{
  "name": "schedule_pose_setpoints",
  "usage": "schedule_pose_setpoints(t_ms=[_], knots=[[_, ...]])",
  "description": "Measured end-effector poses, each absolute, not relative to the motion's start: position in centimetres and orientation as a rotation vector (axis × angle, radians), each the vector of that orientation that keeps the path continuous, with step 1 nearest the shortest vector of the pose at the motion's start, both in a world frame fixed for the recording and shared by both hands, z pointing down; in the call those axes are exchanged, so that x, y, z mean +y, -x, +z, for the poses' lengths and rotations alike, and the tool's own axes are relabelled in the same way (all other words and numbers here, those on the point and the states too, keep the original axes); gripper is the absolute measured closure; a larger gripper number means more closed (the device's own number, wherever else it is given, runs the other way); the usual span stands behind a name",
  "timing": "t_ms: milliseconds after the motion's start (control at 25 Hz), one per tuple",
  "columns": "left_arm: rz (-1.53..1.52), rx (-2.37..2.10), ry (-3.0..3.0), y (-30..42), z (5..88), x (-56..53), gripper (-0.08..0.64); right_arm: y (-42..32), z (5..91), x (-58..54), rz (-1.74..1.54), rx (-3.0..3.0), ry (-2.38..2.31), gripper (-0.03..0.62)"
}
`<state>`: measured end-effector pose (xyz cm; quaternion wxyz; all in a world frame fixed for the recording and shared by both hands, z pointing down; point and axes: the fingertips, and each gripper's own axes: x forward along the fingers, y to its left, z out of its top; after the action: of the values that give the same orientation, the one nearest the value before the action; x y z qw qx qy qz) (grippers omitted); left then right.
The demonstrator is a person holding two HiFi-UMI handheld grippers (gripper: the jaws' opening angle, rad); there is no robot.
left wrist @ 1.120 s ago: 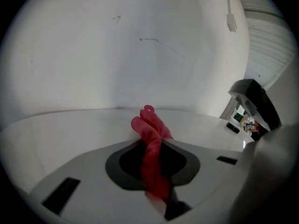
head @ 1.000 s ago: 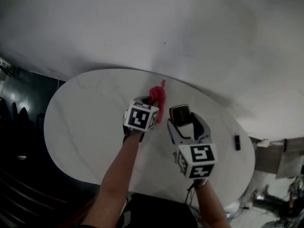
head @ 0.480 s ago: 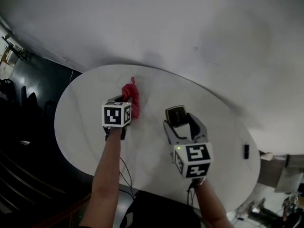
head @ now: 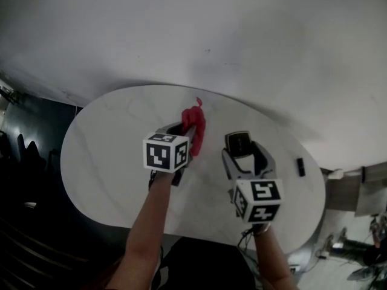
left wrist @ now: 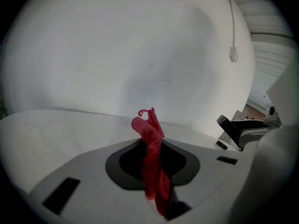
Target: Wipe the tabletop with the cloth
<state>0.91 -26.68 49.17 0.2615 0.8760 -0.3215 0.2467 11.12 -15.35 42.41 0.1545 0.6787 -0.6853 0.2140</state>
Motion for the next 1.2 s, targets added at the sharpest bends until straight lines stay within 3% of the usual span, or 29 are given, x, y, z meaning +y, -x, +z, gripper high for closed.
schedule_pose_setpoints(t_ms=[240,440,640,1200], knots=[[0.744,-0.574,-2.423,-12.0,51.2,-18.8,0.495,-17.0,42.8,-10.2,0.655,-1.815,-2.117,0.282],[0.914,-0.508,-2.446,-14.1,54.4,-14.6,0.495,-18.7,43.5,-8.1,0.687,-1.766,-2.151,0.282],[1.003,-0.604,-2.452,-9.7,56.1,-16.0,0.495,-17.2,44.0,-8.9,0.692,-1.817,-2.1,0.282],[0.885,-1.055,-2.234,8.0,56.1,-24.2,0.495,-6.6,45.5,-15.0,0.665,-2.058,-1.752,0.282]])
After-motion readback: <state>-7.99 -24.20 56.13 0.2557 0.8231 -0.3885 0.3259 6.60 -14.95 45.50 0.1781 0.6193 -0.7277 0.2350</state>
